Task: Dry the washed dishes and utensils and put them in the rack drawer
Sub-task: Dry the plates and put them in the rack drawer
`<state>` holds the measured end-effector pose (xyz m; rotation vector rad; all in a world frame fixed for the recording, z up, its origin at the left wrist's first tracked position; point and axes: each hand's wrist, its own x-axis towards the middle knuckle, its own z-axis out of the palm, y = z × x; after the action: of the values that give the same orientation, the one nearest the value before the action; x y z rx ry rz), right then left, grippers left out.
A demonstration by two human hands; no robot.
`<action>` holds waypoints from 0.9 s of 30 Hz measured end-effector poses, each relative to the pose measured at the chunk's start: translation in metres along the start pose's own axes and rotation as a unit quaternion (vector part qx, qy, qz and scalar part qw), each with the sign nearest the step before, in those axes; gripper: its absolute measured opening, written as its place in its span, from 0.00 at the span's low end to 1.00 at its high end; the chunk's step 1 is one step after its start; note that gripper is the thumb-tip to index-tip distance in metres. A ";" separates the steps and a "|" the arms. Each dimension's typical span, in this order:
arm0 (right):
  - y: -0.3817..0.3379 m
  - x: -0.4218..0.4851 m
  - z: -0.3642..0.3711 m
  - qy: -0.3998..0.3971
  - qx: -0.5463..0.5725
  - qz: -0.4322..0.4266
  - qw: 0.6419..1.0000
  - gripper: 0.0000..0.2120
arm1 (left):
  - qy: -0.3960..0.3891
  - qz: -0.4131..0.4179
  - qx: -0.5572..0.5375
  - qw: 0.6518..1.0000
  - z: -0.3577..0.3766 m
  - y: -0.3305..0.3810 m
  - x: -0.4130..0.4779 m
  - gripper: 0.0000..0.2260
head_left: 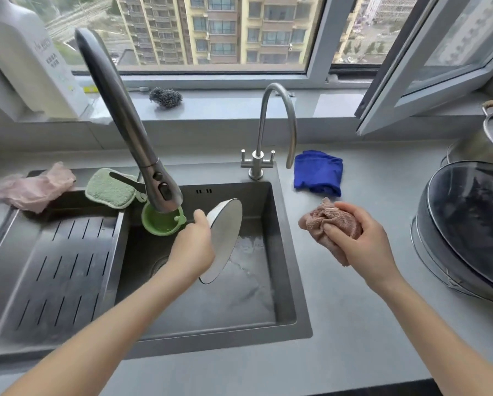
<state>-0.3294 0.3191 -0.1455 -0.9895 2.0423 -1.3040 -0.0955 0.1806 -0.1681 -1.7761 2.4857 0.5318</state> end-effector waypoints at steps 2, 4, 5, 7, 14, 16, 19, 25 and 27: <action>0.000 -0.003 0.010 -0.012 -0.026 -0.015 0.999 0.17 | -0.007 0.008 -0.032 0.999 0.002 -0.004 0.002 0.12; 0.000 -0.005 0.019 -0.030 -0.044 -0.026 0.998 0.18 | -0.028 -0.034 -0.155 0.987 0.003 -0.011 0.005 0.07; 0.000 -0.004 0.023 -0.041 -0.049 -0.032 0.997 0.19 | -0.031 -0.065 -0.205 0.976 0.003 -0.014 0.007 0.04; 0.000 -0.002 0.033 -0.055 -0.048 -0.040 0.997 0.20 | -0.031 -0.107 -0.273 0.956 0.004 -0.016 0.011 0.05; -0.007 -0.001 0.105 -0.174 0.020 0.010 0.984 0.20 | 0.031 -0.118 -0.479 0.869 0.020 0.001 -0.009 0.16; -0.009 -0.011 0.140 -0.259 0.034 0.015 0.965 0.23 | 0.084 -0.127 -0.498 0.854 0.023 0.010 -0.010 0.17; -0.005 -0.042 0.153 -0.344 0.034 -0.070 0.936 0.20 | 0.119 -0.167 -0.529 0.823 0.014 0.012 -0.006 0.15; 0.063 -0.017 0.100 -0.339 -0.247 -0.232 0.878 0.26 | 0.027 -0.177 -0.581 0.794 0.006 -0.004 -0.005 0.17; 0.061 0.006 0.111 -0.315 -0.299 -0.283 0.855 0.29 | -0.027 -0.188 -0.596 0.780 0.007 -0.002 -0.007 0.23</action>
<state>-0.2685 0.2710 -0.2460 -2.0931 1.6749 -0.4016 -0.0928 0.1881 -0.1736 -2.3197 1.5929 2.3891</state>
